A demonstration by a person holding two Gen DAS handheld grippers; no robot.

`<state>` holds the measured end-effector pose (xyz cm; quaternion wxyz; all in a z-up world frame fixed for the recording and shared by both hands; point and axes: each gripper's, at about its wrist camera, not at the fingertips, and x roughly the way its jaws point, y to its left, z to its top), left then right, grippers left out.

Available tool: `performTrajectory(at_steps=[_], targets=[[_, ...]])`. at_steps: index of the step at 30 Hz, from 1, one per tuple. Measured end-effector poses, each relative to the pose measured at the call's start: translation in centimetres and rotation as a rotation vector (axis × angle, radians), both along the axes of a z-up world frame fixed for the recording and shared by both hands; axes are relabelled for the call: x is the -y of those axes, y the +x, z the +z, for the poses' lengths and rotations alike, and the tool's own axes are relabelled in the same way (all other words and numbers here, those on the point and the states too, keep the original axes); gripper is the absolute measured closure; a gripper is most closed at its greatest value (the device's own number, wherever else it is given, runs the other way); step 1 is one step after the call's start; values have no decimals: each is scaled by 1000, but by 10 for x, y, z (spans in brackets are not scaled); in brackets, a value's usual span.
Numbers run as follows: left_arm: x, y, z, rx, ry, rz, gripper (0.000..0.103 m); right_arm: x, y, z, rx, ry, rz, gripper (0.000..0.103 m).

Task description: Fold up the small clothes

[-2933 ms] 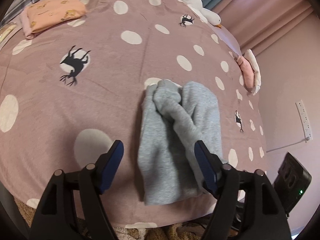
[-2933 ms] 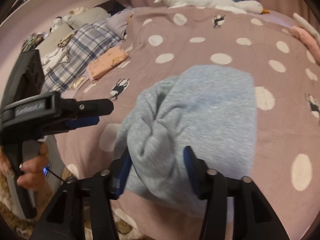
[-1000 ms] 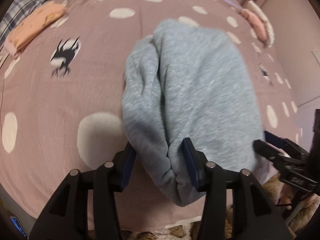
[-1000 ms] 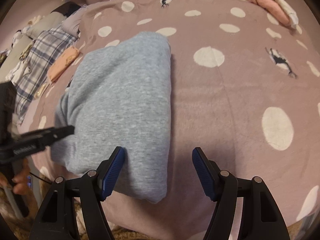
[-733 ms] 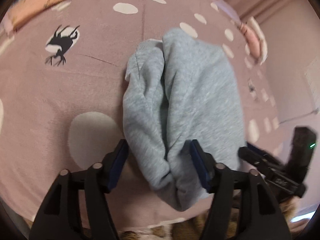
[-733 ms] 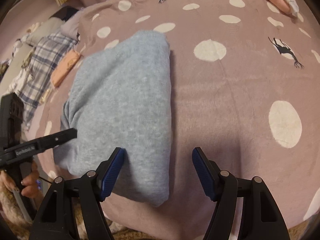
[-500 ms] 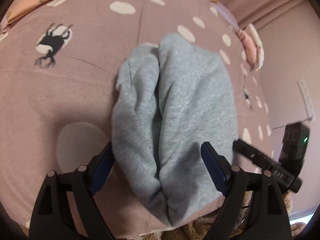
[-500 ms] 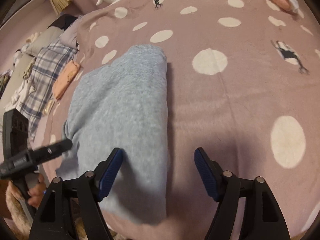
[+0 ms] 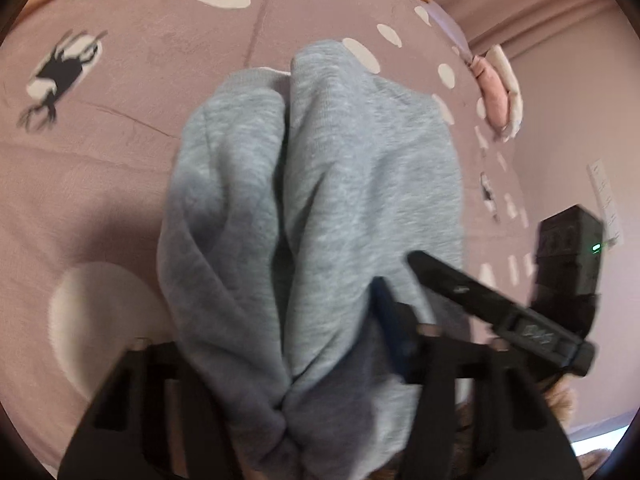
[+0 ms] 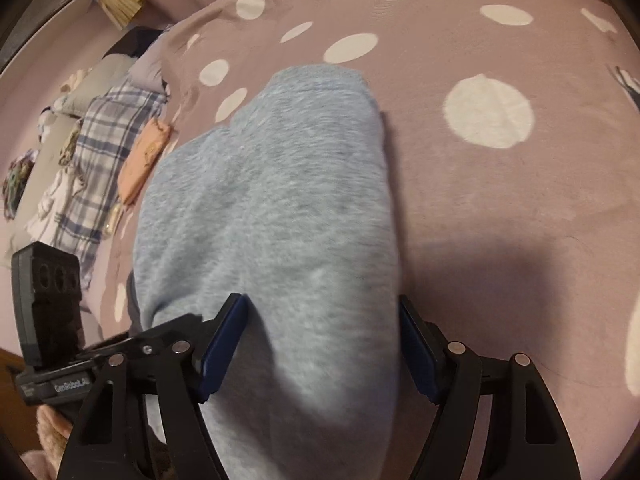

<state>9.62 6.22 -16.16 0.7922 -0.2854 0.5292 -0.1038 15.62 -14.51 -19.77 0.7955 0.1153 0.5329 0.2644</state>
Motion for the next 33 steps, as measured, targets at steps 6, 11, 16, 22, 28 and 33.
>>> performTrajectory(at_steps=[6,11,16,22,28,33], targets=[[12,-2,25,47,78,16,73,7,-1,11,8,56,13,71],[26,-3,56,138,71,-13,78,18,-11,40,98,47,7,76],[49,2,84,241,109,-70,78,35,-14,64,182,40,-28,77],[73,13,79,242,70,-109,78,55,-13,76,242,5,-92,77],[101,29,61,199,105,-147,78,71,-3,59,215,-30,-138,77],[111,40,44,160,136,-170,77,80,6,41,166,-28,-153,76]])
